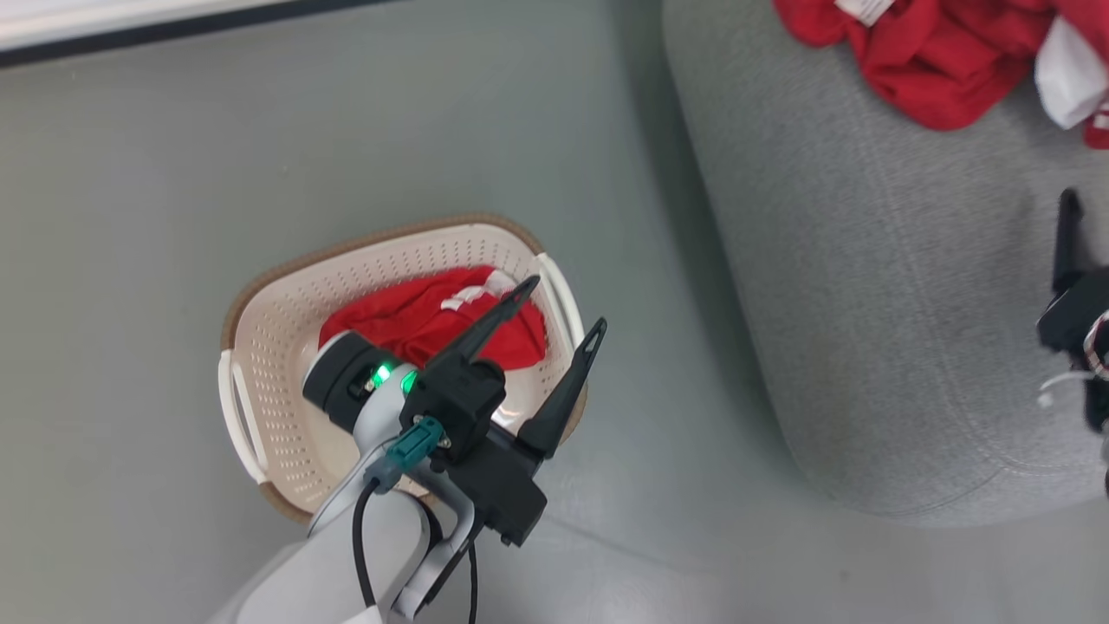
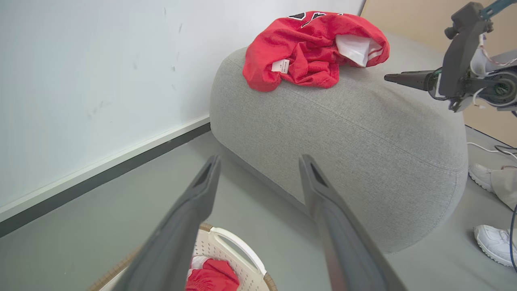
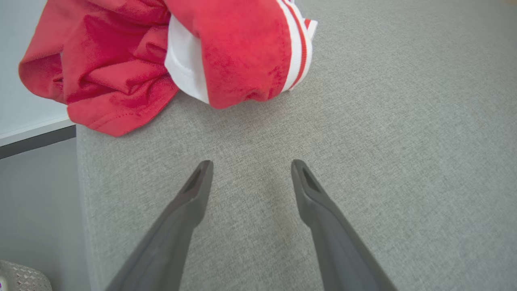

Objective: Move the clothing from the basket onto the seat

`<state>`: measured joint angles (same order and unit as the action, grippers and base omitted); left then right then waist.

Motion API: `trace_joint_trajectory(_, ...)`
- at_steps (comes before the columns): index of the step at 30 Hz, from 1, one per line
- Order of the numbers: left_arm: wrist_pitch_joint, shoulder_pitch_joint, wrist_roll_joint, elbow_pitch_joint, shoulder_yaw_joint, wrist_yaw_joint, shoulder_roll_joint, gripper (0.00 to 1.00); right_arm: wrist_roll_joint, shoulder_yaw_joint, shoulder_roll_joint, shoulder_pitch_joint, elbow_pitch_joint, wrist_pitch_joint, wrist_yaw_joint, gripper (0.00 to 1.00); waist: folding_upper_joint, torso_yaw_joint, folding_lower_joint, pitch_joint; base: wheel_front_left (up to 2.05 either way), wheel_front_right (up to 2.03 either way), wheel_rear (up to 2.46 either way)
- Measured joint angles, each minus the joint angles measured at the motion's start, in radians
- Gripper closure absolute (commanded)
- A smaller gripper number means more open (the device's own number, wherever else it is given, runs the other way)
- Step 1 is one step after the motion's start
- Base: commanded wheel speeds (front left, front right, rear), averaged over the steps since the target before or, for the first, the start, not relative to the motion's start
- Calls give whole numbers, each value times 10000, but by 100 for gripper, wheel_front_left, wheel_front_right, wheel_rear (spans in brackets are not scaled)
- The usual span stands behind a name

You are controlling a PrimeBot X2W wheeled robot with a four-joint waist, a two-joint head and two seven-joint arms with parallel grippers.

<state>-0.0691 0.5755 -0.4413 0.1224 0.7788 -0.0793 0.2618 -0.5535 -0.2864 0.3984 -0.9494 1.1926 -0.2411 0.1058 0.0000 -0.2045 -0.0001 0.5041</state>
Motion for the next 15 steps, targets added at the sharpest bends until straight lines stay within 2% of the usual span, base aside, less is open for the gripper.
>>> trace_joint_trajectory(5,-140,-321,-94,182,-33,-2,-15,0,165,-144,-150,582,-330,-73,44,0,0,-177,0,-406,0,0,0)
trace_joint_trajectory(15,-602,-573,-579,863,-337,-86,-328,0,679,-362,-23,1075,-1555,-81,59,0,0,-261,-1,-1409,0,0,0)
